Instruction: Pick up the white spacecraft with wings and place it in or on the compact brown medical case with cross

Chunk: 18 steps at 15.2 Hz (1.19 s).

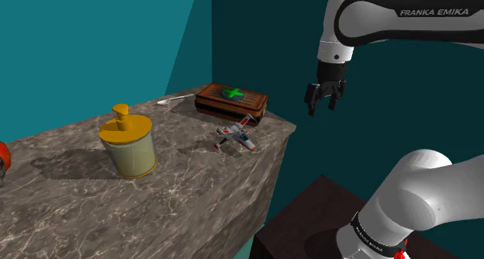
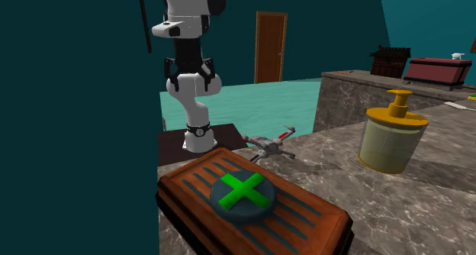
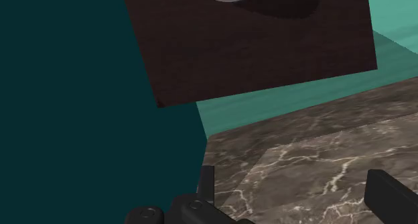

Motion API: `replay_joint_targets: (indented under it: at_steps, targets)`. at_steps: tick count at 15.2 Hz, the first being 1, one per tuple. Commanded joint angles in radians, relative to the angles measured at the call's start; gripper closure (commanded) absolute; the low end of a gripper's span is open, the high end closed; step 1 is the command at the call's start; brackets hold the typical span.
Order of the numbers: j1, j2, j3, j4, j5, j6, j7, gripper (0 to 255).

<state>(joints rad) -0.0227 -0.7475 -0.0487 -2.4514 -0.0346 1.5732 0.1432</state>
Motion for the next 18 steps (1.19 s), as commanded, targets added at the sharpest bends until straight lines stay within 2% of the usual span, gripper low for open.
replay_joint_targets:
  at_steps: [1,9,18]
  targets:
    - [0.0,0.0,0.0,0.0,0.0,0.0,0.0,0]
    - [0.089,0.164,0.079,-0.022,0.082,0.244,0.021,0]
    - [0.174,0.399,0.171,0.038,0.141,0.492,0.036,0]
